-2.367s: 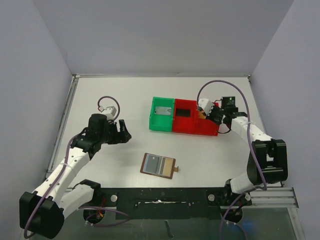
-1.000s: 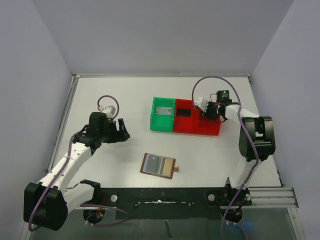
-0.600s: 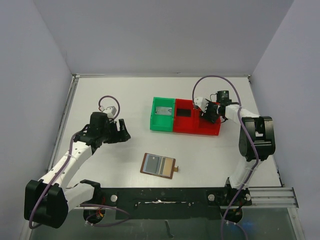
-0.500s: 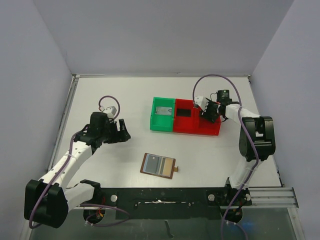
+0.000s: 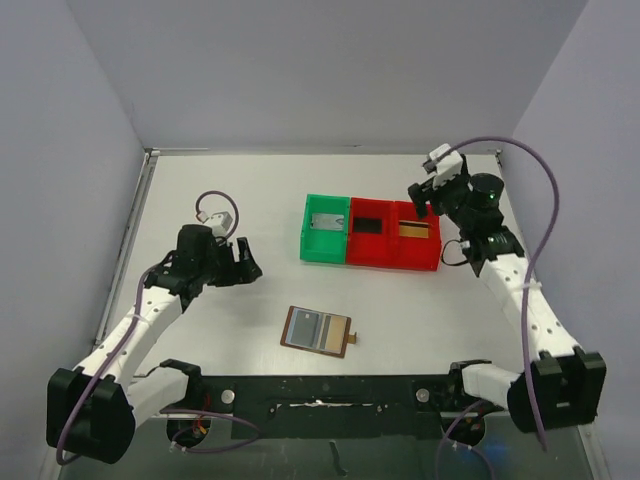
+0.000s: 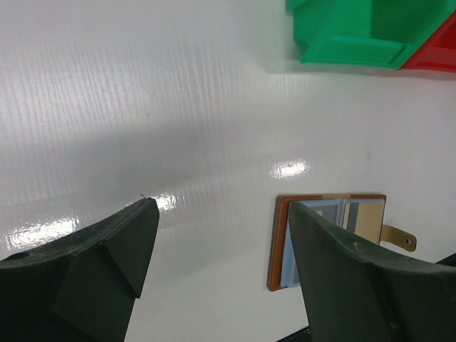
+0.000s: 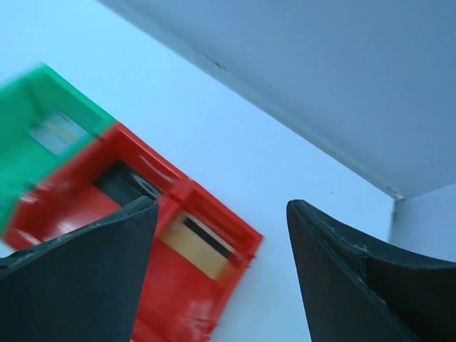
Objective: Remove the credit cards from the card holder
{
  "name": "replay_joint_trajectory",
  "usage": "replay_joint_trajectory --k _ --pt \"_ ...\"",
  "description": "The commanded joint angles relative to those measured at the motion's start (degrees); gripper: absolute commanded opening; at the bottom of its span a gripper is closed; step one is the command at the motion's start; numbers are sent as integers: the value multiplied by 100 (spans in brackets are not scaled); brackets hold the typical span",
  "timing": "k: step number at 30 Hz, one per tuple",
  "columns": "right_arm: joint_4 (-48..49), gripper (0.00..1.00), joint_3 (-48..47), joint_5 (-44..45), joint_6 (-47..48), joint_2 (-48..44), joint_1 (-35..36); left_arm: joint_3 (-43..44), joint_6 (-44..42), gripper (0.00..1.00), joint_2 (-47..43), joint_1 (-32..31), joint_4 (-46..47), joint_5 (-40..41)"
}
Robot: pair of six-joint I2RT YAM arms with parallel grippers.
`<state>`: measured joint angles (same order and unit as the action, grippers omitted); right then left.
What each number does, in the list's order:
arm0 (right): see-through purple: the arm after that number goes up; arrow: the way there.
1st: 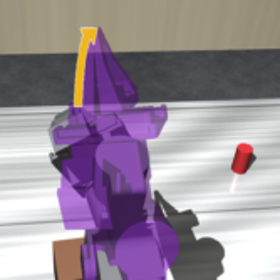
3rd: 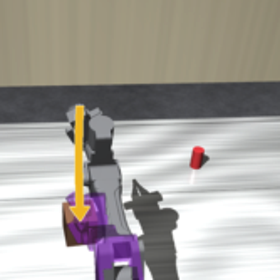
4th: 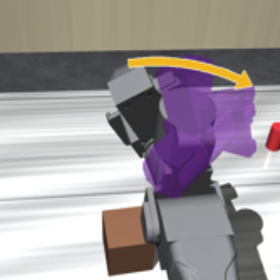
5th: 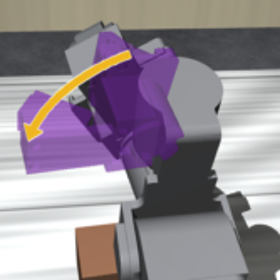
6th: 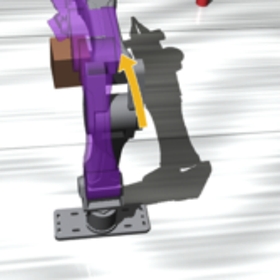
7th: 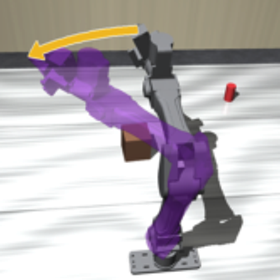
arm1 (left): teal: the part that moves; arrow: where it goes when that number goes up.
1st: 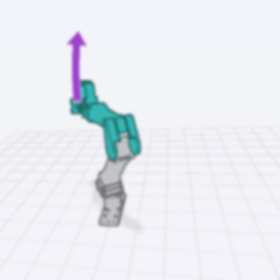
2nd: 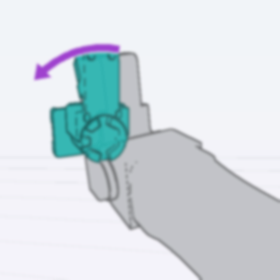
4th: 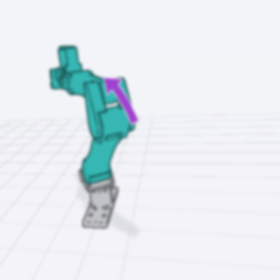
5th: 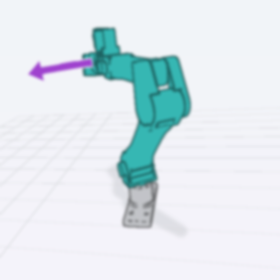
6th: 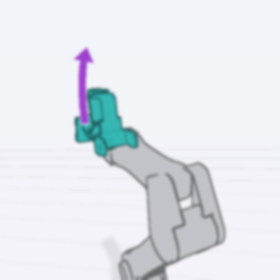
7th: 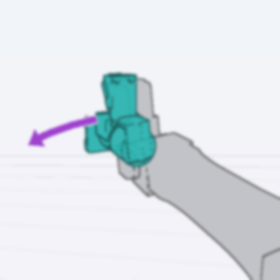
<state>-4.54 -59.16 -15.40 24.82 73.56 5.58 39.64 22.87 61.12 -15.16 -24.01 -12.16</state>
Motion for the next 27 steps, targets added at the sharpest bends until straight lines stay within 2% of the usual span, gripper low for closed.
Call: replay_joint_trajectory --k 1,3,5,6,9,11,12,17,22,27 --pt "747 73 719 12 -3464 -1300 202 -61 41 73 -360 46 419 -213" --pt "639 72 1006 -155 -4697 -1701 191 -130 77 70 -471 45 508 -378" --pt "598 72 1335 -795 -5672 -1949 164 -174 137 58 -552 51 634 -558" --pt "594 71 1494 -1079 -6015 -2016 173 -175 217 55 -576 48 713 -672" --pt "509 54 2025 -1140 -7079 -2145 620 -510 723 55 -577 46 1183 -1254" --pt "227 49 2309 -466 -7352 -2303 1385 -838 1362 55 -635 0 1636 -1583" --pt "-89 47 2405 159 -7520 -2387 1820 -986 1628 56 -680 -55 1856 -1667" --pt "-644 32 2759 2315 -8269 -2512 4160 -1335 2349 56 -897 -755 2249 -1419" --pt "-972 29 2444 2968 -8715 -1468 5487 -1479 2815 56 -845 -1721 2515 -696" --pt "-1023 24 2256 3086 -9085 -627 5926 -1577 3072 56 -870 -2042 2604 -479"
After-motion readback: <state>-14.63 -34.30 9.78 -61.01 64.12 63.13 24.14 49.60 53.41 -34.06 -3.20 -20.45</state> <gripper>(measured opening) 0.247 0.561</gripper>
